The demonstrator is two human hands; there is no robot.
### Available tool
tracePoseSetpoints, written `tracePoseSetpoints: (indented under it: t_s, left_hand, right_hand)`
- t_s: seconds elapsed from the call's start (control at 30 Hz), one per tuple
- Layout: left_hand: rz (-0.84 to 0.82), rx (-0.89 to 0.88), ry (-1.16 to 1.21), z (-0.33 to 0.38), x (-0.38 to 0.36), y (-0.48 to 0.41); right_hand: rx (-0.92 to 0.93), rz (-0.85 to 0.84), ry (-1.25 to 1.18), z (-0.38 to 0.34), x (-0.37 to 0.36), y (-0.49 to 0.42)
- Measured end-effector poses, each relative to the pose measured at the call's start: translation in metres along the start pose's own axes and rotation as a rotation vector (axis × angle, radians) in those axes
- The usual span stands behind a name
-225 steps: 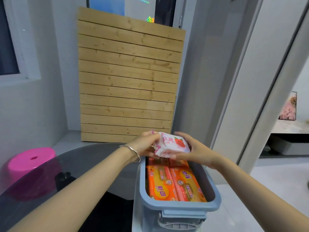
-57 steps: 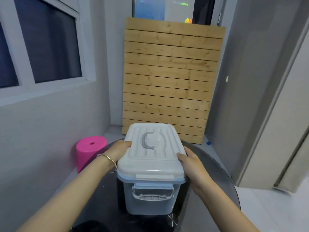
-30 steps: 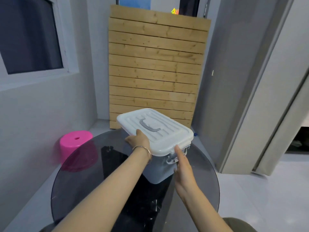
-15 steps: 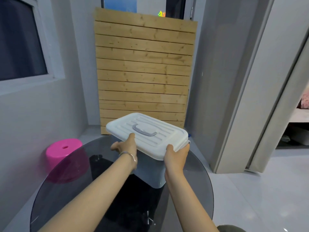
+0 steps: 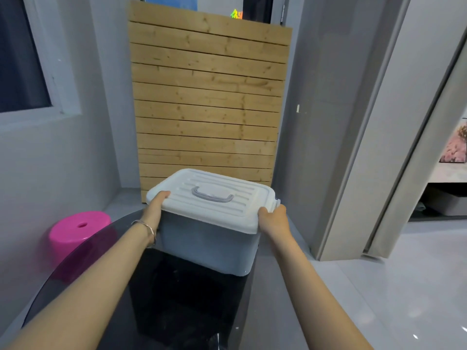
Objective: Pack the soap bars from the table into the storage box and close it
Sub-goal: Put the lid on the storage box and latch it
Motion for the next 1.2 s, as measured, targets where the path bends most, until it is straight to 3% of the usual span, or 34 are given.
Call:
tracePoseSetpoints:
  t_s: [0.27,0.4,0.53,0.6,0.7,0.8,0.97,1.2]
  left_hand:
    - [0.046,-0.001,-0.097,-0.043,0.036,-0.015]
    - [-0.007,0.019,-0.21,-0.031,0.035,0.027]
    - [-0.082,0.038,-0.158,-0.025,0.034,0.03]
    - [-0.124,0.07,-0.1,-0.017,0.035,0.027]
    - [-0.081,0.034,-0.025,-0.006,0.046,0.015]
    - [-0.024,-0.027,-0.006,0.002,0.049,0.012]
    - [-0.019,-0.117,0.007,0.009,0.039,0.015]
    - [0.061,-0.2,-0.156,0.017,0.043,0.011]
  right_hand:
    - [-0.079,0.001,0.024,-0.007,0.01,-0.032]
    - [-0.007,0.057,0.259,-0.013,0.005,-0.044]
    - [0.033,0.023,0.437,-0.021,0.001,-0.041]
    - [0.099,0.012,0.603,-0.027,-0.003,-0.038]
    - [0.384,0.052,0.781,-0.052,-0.025,-0.026]
    - [0.567,-0.159,0.694,-0.069,-0.079,-0.009]
    - [0.761,-0.559,0.852,-0.07,-0.182,0.021]
    - [0.816,-0.57,0.983,-0.063,-0.212,0.011]
Point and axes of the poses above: each hand's wrist, its own y-axis away from the middle knuckle, its own x-axis out of the back of the hand, z = x × y, the point moved 8 cm from there along -y, towards the middle knuckle, and after that the axes turned 1 degree about z, right-handed, at the moved point
